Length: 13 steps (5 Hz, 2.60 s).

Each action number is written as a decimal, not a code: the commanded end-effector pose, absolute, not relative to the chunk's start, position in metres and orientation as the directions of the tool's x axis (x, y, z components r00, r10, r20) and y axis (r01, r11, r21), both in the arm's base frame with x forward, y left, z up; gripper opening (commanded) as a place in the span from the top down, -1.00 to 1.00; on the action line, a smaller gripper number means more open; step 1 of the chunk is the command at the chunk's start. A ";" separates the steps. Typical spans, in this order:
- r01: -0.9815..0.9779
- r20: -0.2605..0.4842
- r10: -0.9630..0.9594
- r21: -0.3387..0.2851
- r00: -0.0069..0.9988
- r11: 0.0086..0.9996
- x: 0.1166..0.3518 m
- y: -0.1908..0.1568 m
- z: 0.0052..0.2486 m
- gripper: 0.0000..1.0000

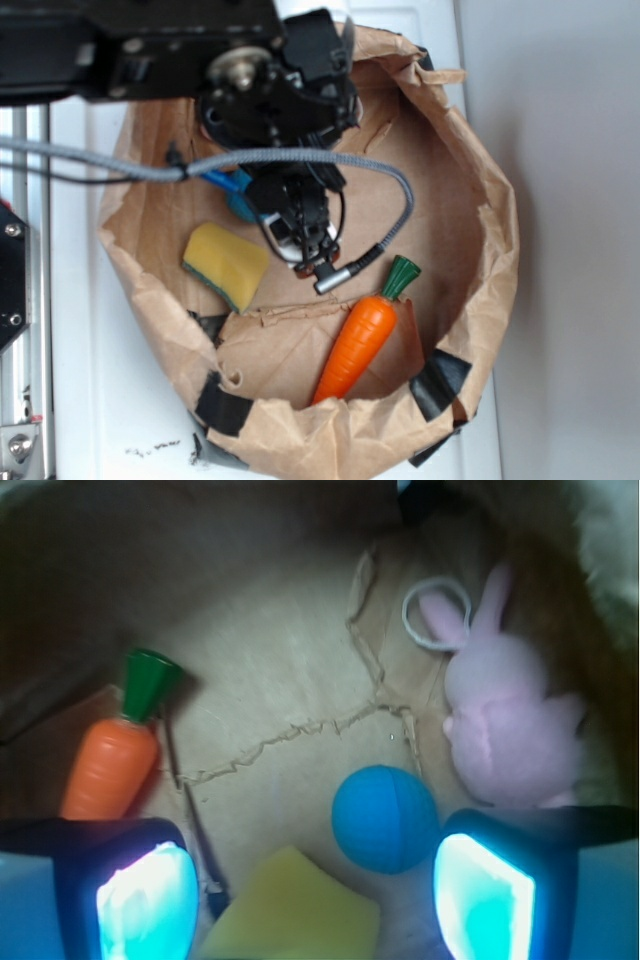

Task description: Grab the blue ball.

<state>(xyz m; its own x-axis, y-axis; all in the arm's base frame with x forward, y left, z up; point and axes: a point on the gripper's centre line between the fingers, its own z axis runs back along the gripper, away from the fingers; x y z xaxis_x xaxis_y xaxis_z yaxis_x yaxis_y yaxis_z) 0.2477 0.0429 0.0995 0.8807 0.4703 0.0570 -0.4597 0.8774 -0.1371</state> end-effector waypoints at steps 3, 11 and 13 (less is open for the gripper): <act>-0.514 0.103 0.524 -0.104 0.846 0.851 0.253 0.054 0.078 -1.00; -0.521 0.193 0.528 -0.091 0.827 0.849 0.203 0.058 0.042 1.00; -0.514 0.144 0.530 -0.136 0.836 0.847 0.197 0.057 0.065 1.00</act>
